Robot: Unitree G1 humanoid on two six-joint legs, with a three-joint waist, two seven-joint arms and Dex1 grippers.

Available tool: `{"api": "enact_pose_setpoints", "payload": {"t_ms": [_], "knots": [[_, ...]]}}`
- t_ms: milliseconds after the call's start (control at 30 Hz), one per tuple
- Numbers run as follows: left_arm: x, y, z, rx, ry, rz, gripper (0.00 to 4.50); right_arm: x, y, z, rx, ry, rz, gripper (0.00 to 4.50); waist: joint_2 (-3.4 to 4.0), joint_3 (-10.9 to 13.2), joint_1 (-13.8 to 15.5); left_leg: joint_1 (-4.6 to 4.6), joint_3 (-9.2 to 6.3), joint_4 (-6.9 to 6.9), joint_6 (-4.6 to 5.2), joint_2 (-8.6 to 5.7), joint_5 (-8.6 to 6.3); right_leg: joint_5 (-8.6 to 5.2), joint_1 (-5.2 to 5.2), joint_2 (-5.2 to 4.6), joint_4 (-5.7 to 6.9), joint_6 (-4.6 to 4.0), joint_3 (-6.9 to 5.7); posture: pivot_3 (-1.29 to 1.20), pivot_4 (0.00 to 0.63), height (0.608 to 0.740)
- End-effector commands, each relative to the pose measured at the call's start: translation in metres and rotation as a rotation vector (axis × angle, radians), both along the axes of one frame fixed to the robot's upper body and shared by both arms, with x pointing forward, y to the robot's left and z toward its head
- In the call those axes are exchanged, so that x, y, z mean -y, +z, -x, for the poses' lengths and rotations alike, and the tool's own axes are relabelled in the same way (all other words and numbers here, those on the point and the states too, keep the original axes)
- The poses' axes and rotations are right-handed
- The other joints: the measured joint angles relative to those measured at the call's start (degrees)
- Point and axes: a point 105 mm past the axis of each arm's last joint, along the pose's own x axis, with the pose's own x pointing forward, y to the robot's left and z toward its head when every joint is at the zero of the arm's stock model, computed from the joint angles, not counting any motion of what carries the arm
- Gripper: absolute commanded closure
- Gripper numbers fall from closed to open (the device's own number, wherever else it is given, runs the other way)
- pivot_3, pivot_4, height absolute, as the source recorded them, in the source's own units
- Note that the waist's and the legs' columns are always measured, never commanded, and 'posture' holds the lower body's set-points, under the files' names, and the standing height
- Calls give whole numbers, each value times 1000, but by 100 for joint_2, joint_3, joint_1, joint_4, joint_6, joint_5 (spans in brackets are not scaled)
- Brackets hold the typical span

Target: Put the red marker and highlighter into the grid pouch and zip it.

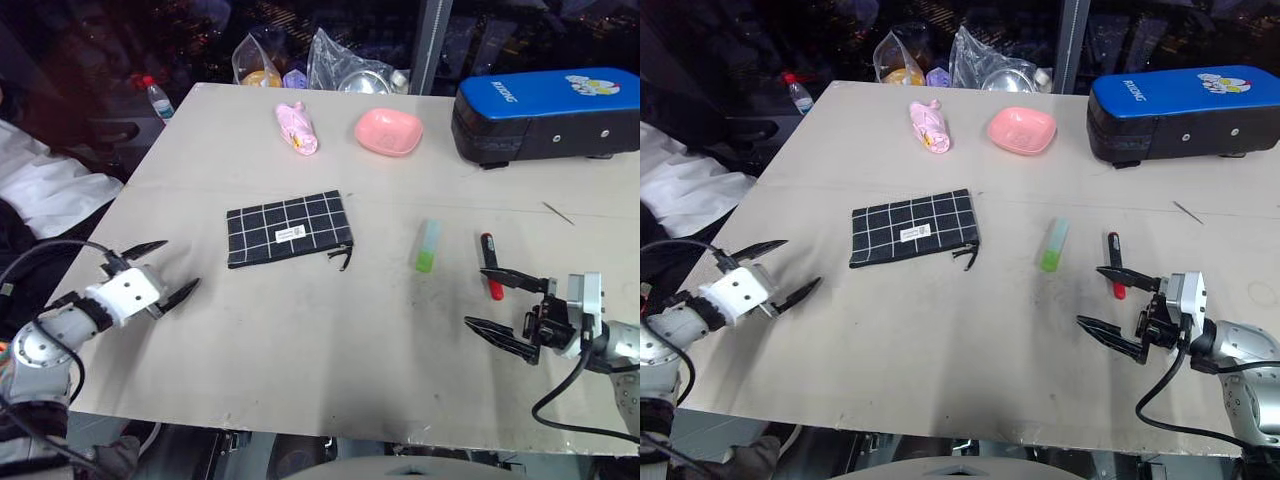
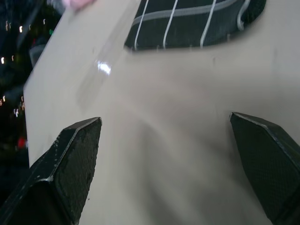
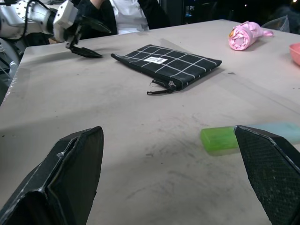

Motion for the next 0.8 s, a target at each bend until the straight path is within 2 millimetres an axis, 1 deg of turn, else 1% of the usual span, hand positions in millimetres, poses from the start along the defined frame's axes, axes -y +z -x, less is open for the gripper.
{"api": "enact_pose_setpoints", "payload": {"t_ms": [33, 200, 400, 500, 667, 800], "knots": [[12, -5, -6, -17, -85, -51, 53, -2, 6, 1, 30, 6, -7, 0, 0, 0, 24, 0, 3, 1, 0, -1, 0, -1, -4, 4, 8, 1, 1, 0, 150, 725], [32, -9, -24, -38, -158, -48, 53, -5, 8, 1, 40, -4, -11, 0, 1, 0, 65, 1, 8, 18, -2, -8, 2, -4, -27, 18, 62, 6, 8, 0, 150, 725], [56, -10, -43, -55, -233, -50, 53, -5, 10, 1, 47, -33, -11, 0, 2, -2, 134, 1, 11, 30, -4, -10, 6, -3, -26, 22, 67, 8, 14, 0, 150, 725], [66, -9, -48, -57, -261, -52, 53, -4, 13, -1, 54, -63, -25, 0, 2, -2, 139, -4, 9, 40, -4, -18, 6, -3, -26, 23, 69, 9, 13, 0, 150, 725], [92, 4, -68, -25, -317, -33, 53, -10, 25, -6, 86, -77, -67, 0, 2, -2, 150, -8, 2, 56, -4, -30, 6, -3, -25, 22, 83, 12, 10, 0, 150, 725], [106, 11, -76, -7, -350, -26, 53, -12, 26, -10, 92, -89, -76, 0, -5, 1, 124, -12, 0, 89, 3, -31, 2, -7, -25, 22, 114, 19, 12, 0, 150, 725]]}}
